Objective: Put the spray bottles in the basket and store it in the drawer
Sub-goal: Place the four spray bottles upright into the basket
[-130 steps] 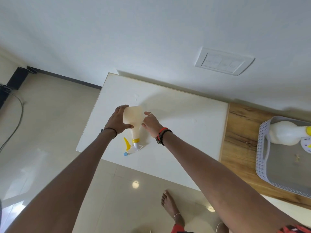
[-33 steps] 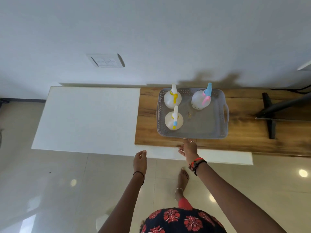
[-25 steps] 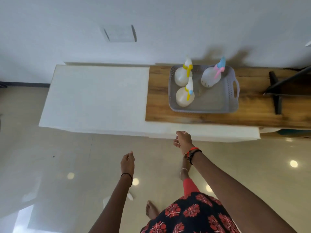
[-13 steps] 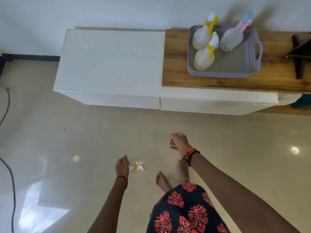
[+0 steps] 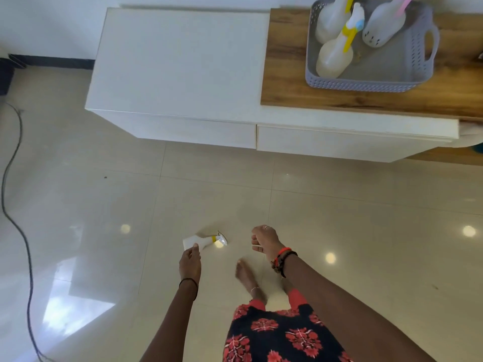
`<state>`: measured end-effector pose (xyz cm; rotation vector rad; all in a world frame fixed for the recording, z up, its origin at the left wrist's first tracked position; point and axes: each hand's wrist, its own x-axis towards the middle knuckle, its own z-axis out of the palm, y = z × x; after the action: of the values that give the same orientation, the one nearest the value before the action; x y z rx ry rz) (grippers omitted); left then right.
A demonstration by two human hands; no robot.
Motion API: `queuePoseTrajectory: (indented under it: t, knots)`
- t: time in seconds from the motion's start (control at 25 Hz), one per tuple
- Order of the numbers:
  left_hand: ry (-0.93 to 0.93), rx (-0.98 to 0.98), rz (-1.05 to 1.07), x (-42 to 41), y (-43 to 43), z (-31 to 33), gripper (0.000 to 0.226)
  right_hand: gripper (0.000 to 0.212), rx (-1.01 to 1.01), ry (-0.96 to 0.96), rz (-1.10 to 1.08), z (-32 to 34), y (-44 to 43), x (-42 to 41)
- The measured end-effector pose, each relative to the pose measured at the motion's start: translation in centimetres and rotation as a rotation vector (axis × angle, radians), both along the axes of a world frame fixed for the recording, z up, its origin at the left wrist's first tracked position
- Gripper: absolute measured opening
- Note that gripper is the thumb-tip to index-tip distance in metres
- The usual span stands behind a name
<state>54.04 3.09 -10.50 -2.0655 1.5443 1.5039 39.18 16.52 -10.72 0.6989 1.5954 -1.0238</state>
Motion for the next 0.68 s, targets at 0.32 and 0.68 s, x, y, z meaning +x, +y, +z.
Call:
queuePoseTrajectory:
  t: [0.32, 0.68]
  knots:
    - [-0.051, -0.045, -0.266, 4.4, -4.2, -1.7, 0.034, 0.023, 0.025, -0.054, -0.05, -3.4, -3.6, 7.5]
    - [-0.14, -0.093, -0.791, 9.3, -12.3, -15.3, 0.044, 0.029, 0.057, -0.141, -0.023, -16.4, -10.4, 15.8]
